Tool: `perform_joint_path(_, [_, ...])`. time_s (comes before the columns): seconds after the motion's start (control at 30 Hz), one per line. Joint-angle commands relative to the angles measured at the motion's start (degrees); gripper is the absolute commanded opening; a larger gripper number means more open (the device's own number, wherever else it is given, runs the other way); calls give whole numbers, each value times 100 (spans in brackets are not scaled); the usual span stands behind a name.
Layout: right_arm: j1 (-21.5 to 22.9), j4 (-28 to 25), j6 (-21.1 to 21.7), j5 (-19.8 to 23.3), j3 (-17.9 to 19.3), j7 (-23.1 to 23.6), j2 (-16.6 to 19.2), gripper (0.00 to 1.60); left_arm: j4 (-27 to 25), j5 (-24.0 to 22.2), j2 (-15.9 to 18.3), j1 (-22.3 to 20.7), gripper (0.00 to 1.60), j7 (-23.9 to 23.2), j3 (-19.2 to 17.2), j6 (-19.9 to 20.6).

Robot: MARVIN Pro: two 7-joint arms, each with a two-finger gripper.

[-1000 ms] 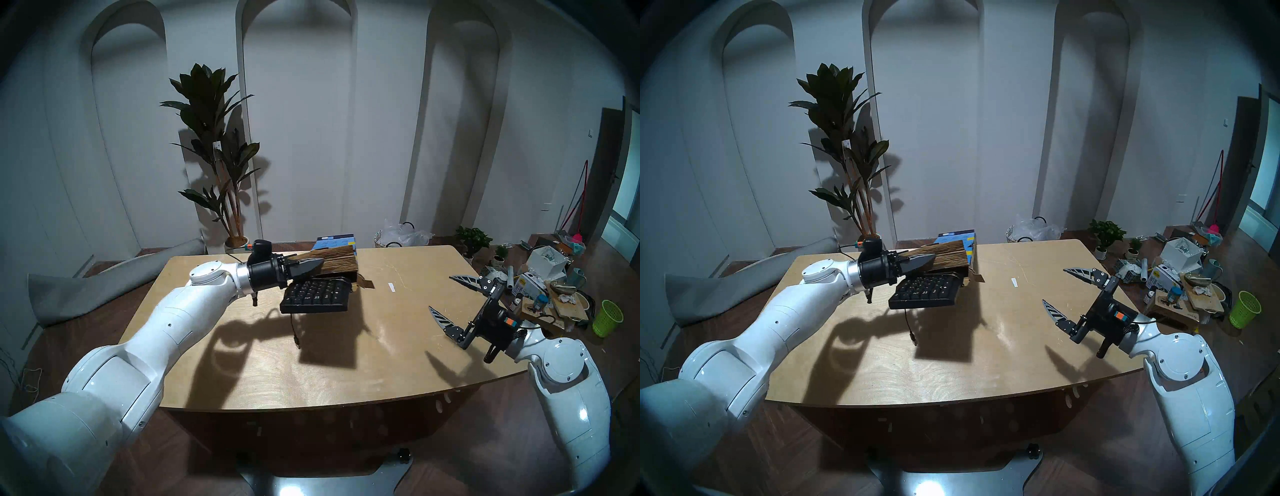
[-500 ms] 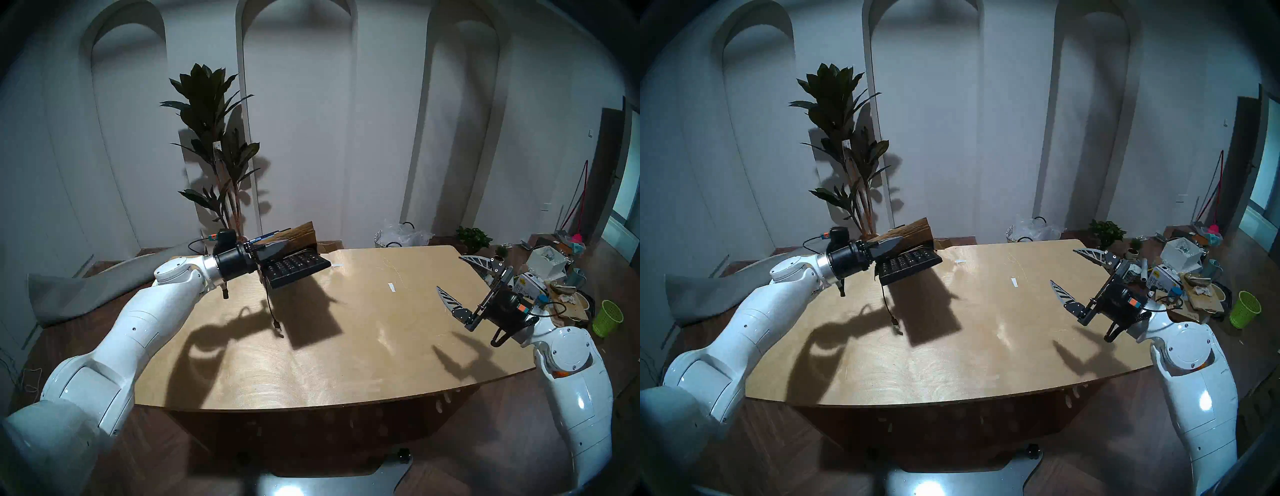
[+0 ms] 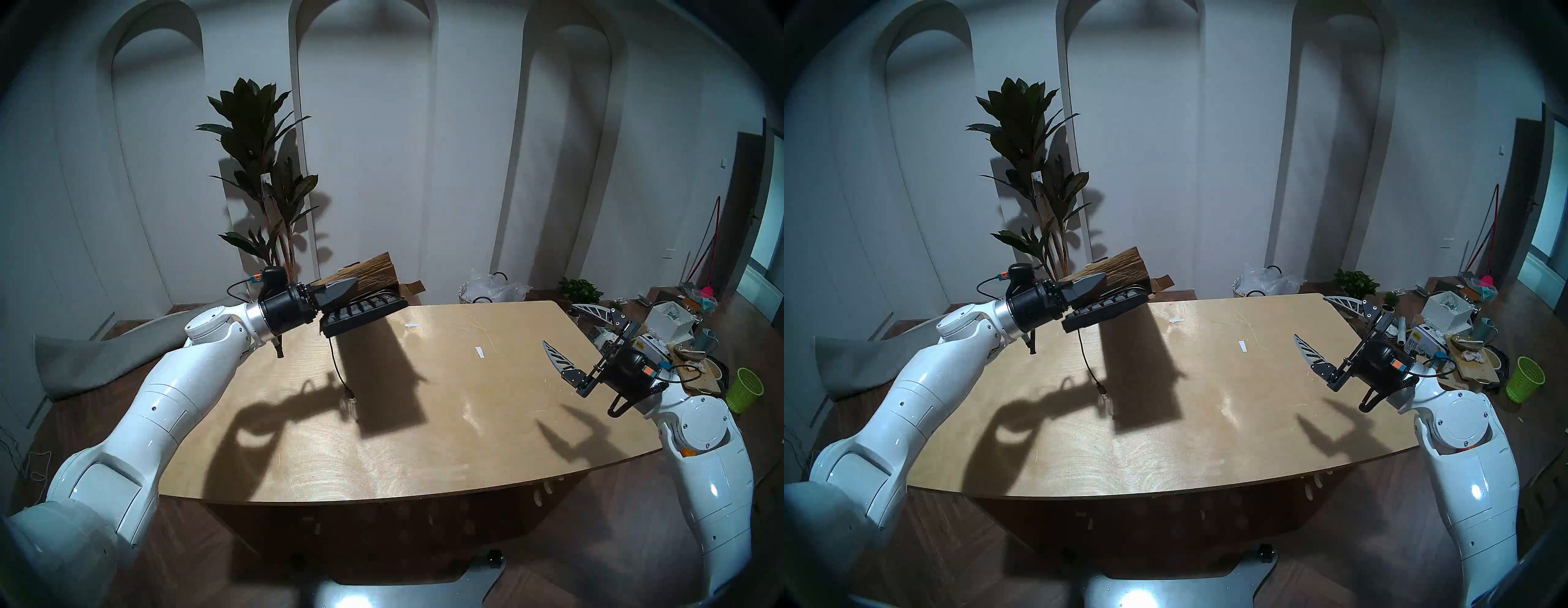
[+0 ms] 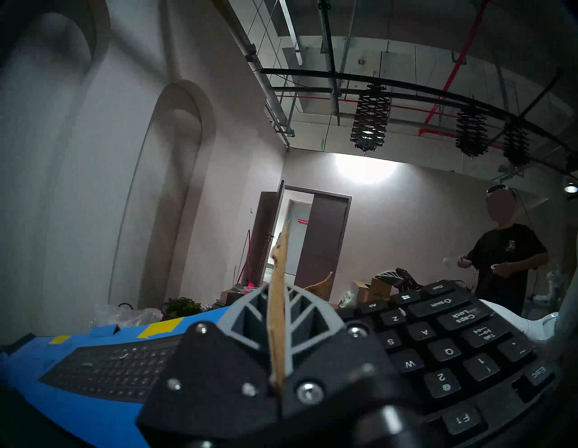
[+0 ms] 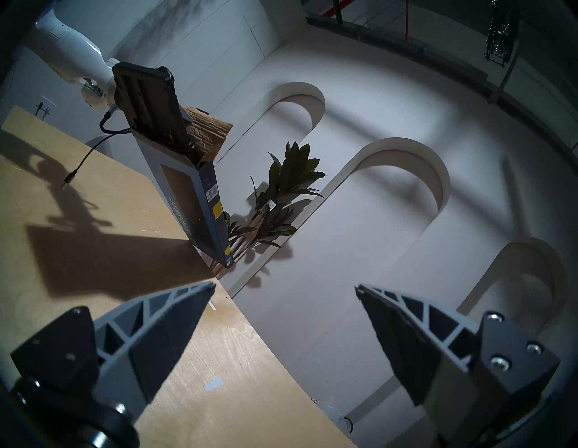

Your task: Unwrap the new keyboard and set the wrapping aside

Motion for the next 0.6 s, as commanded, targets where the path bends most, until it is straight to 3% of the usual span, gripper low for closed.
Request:
perform_joint_path(0.0, [102,46,-82,89,23,-4,5,160,-554,-93,395,275,0,316,-321,46])
perform_joint_path(0.33, [173,150,-140,159,34,-12,9,160,-1301,-46,478,706,0,985,-458,162])
perform_joint_path(0.57, [212,209,-156,190,73,-26,20,160,-1708,9,382,787,0,1338,-442,109])
